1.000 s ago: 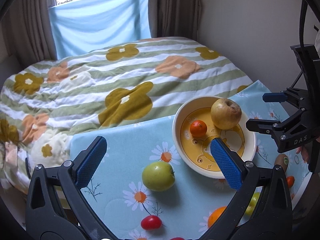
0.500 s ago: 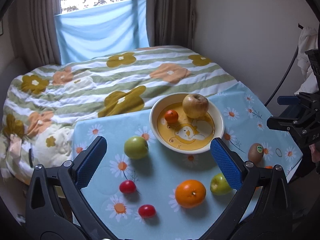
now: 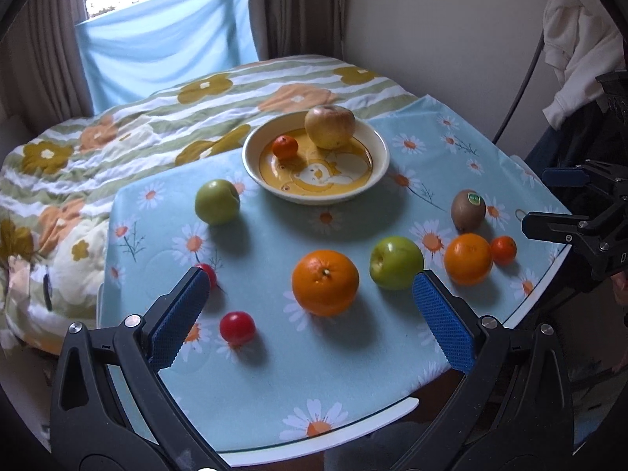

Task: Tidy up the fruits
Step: 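Move the left gripper to a large orange while the right gripper approaches another orange, then close the left gripper on the large orange while the right gripper grasps the other orange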

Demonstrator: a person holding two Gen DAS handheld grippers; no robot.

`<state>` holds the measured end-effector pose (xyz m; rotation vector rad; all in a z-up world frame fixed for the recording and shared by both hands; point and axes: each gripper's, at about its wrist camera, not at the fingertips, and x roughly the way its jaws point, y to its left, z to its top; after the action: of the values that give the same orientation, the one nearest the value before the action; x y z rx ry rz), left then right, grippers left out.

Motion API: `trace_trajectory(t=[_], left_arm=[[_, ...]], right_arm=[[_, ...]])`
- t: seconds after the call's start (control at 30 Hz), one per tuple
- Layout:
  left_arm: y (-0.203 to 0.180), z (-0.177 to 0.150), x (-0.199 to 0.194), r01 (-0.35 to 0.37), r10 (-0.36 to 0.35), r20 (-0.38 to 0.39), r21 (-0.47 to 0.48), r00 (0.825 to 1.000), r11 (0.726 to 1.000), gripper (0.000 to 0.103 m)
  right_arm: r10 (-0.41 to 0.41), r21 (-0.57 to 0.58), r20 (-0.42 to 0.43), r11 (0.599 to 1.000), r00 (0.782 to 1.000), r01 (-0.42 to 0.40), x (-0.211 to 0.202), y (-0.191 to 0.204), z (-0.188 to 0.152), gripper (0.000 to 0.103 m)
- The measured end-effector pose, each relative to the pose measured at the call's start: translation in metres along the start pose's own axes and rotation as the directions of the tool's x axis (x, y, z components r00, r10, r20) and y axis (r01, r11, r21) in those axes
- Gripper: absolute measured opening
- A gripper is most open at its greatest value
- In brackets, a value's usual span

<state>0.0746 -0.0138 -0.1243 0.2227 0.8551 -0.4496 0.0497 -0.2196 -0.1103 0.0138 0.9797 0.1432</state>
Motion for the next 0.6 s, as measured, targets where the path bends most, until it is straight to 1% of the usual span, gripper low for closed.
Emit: trace_trajectory(t=[0.1,0.17,0.33,0.4,0.5,0.57,0.6], left_arm=[[-0.005,-0.010,0.011,0.019,-0.018,-0.028,0.047,0.999,0.999,0.103],[-0.008,-0.015,0.019,0.034,-0.030,-0.047,0.071,0.998,0.997,0.103],[-0.010,-0.021,0.045,0.053,-0.043,-0.087,0.115,0.995,0.992,0.096],[-0.011,-0.021,0.055,0.059,-0.047,-0.095,0.129,0.994,0.990,0.096],[-0.012,-0.020,0.068,0.060,-0.043,-0.109,0.154,0.993,0.986,0.091],[-0.014,-0.020,0.076,0.062,-0.042,-0.116,0.171,0.992,0.983,0.091],[-0.015,-0.020,0.080,0.066,-0.044,-0.124,0.179,0.991,0.982,0.091]], right_arm=[[0.017,0.051,-0.008,0.999,1.000,-0.017,0.007,0.002,-0.017,0.103],[0.018,0.074,0.002,0.997,1.000,-0.018,0.010,0.004,-0.027,0.103],[-0.030,0.081,-0.007,0.996,1.000,0.030,0.026,0.014,-0.044,0.103],[-0.037,0.076,-0.005,0.996,0.999,0.038,0.032,0.016,-0.047,0.101],[-0.052,0.048,-0.015,0.997,0.999,0.053,0.043,0.020,-0.048,0.096],[-0.057,0.025,-0.026,0.998,0.998,0.057,0.051,0.022,-0.048,0.090],[-0.059,0.016,-0.031,0.998,0.998,0.059,0.055,0.023,-0.048,0.088]])
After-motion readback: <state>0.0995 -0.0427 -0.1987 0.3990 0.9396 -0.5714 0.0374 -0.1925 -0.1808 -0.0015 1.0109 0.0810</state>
